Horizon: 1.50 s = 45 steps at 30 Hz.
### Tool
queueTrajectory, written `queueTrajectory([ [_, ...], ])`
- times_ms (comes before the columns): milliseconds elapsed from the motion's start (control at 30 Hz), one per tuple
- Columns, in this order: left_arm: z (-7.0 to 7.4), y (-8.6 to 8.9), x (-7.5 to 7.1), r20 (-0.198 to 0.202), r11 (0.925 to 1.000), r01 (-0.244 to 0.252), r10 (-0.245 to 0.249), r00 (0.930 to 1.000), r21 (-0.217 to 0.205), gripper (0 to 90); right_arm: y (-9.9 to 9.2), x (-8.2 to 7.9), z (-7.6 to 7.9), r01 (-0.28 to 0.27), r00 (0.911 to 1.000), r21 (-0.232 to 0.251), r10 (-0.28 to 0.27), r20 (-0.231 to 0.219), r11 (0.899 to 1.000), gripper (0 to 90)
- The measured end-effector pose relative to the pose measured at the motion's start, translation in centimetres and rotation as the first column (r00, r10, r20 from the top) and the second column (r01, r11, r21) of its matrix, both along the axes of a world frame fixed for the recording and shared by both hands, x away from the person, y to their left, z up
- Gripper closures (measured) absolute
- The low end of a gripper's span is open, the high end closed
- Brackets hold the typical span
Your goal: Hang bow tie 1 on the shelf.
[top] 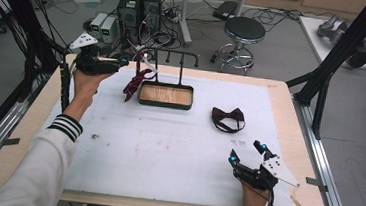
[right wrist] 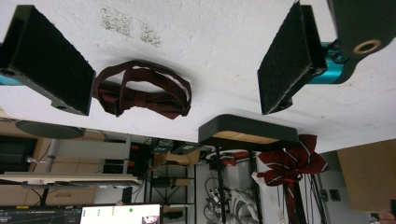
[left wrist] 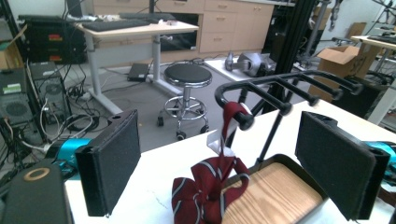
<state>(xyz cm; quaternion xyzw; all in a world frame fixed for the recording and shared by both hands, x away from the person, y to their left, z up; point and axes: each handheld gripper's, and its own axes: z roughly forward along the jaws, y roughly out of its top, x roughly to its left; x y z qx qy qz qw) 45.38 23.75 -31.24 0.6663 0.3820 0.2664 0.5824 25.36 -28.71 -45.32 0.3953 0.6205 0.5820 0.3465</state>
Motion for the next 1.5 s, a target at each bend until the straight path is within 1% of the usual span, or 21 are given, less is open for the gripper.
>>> queueTrajectory([
  [67, 0.0, 0.1, -0.6, 0.009, 0.9998, 0.017, -0.017, 0.9998, 0.008, 14.3, 0.0, 0.0, 0.0, 0.003, 1.0, -0.001, -0.003, -0.001, 1.0, 10.5],
  [100, -0.1, 0.3, -1.4, 0.021, 0.9994, 0.033, -0.033, 0.9992, 0.008, 14.3, 0.0, 0.0, 0.0, 0.003, 1.0, -0.004, -0.003, -0.002, 1.0, 10.5],
  [200, -0.1, 0.5, -2.2, 0.036, 0.9989, 0.045, -0.046, 0.9983, 0.008, 14.3, 0.1, 0.0, 0.0, 0.005, 1.0, -0.007, -0.005, 0.0, 1.0, 10.5],
  [300, -0.2, 1.1, -3.9, 0.061, 0.9974, 0.072, -0.072, 0.9955, 0.01, 14.3, 0.2, 0.0, 0.0, 0.008, 1.0, -0.01, -0.008, -0.004, 1.0, 10.4],
  [333, -0.2, 1.1, -3.9, 0.061, 0.9974, 0.072, -0.072, 0.9955, 0.01, 14.3, 0.2, 0.0, 0.0, 0.01, 0.9999, -0.011, -0.01, -0.005, 1.0, 10.5],
  [367, -0.3, 1.6, -4.7, 0.077, 0.9962, 0.087, -0.086, 0.9933, -0.004, 14.3, 0.1, 0.0, 0.0, 0.009, 1.0, -0.018, -0.009, -0.003, 1.0, 10.5],
  [400, -0.3, 1.6, -4.7, 0.077, 0.9962, 0.087, -0.086, 0.9933, -0.004, 14.3, 0.1, 0.1, 0.0, 0.01, 0.9999, -0.021, -0.01, -0.001, 1.0, 10.5],
  [433, -0.5, 2.2, -5.7, 0.094, 0.9959, 0.088, -0.087, 0.9918, -0.016, 14.3, 0.2, 0.1, 0.0, 0.011, 0.9999, -0.022, -0.011, 0.0, 1.0, 10.4],
  [500, -0.7, 2.4, -6.1, 0.099, 0.9955, 0.093, -0.091, 0.9909, -0.02, 14.3, 0.2, 0.0, 0.1, 0.011, 0.9999, -0.022, -0.012, -0.007, 1.0, 10.5],
  [533, -1.1, 2.8, -7.1, 0.109, 0.9951, 0.094, -0.091, 0.9899, -0.028, 14.3, 0.2, 0.0, 0.1, 0.014, 0.9999, -0.024, -0.014, -0.007, 1.0, 10.5],
  [633, -1.8, 3.3, -8.4, 0.125, 0.9942, 0.105, -0.101, 0.987, -0.024, 14.3, 0.3, 0.1, 0.1, 0.019, 0.9997, -0.027, -0.019, -0.013, 0.999, 10.5],
  [667, -1.8, 3.3, -8.4, 0.125, 0.9942, 0.105, -0.101, 0.987, -0.024, 14.3, 0.3, 0.1, 0.1, 0.019, 0.9997, -0.027, -0.019, -0.013, 0.999, 10.5],
  [767, -3.1, 3.9, -9.9, 0.128, 0.9945, 0.103, -0.099, 0.9867, -0.019, 14.3, 0.3, 0.1, 0.1, 0.019, 0.9998, -0.037, -0.02, -0.005, 0.999, 10.5],
  [800, -3.1, 3.9, -9.9, 0.128, 0.9945, 0.103, -0.099, 0.9867, -0.019, 14.3, 0.3, 0.1, 0.1, 0.019, 0.9998, -0.037, -0.02, -0.005, 0.999, 10.5],
  [900, -4.6, 4.2, -11.4, 0.141, 0.9956, 0.094, -0.094, 0.9856, 0.007, 14.3, 0.3, 0.1, 0.1, 0.02, 0.9998, -0.031, -0.021, -0.009, 0.999, 10.5],
  [967, -5.1, 4.2, -11.7, 0.145, 0.9957, 0.091, -0.093, 0.9851, 0.018, 14.3, 0.3, 0.1, 0.1, 0.021, 0.9998, -0.035, -0.021, -0.006, 0.999, 10.5],
  [1033, -6.6, 4.2, -12.8, 0.139, 0.9964, 0.085, -0.085, 0.9867, 0.002, 14.2, 0.3, 0.1, 0.1, 0.022, 0.9997, -0.031, -0.022, -0.009, 0.999, 10.4],
  [1233, -9.0, 3.9, -15.1, 0.19, 0.9978, 0.064, -0.066, 0.9796, 0.018, 14.2, 0.4, 0.0, 0.1, 0.025, 0.9997, -0.027, -0.025, -0.006, 0.999, 10.4],
  [1267, -9.0, 3.9, -15.1, 0.19, 0.9978, 0.064, -0.066, 0.9796, 0.018, 14.2, 0.3, 0.0, 0.1, 0.025, 0.9997, -0.029, -0.025, -0.002, 0.999, 10.5],
  [1367, -10.2, 3.9, -16.0, 0.212, 0.9989, 0.041, -0.045, 0.9762, 0.022, 14.2, 0.4, 0.0, 0.0, 0.022, 0.9998, -0.036, -0.022, 0.0, 0.999, 10.4],
  [1500, -10.9, 4.0, -16.3, 0.208, 0.9994, 0.034, -0.032, 0.9776, -0.005, 13.8, 0.4, 0.0, 0.0, 0.021, 0.9998, -0.036, -0.021, 0.005, 0.999, 10.4],
])
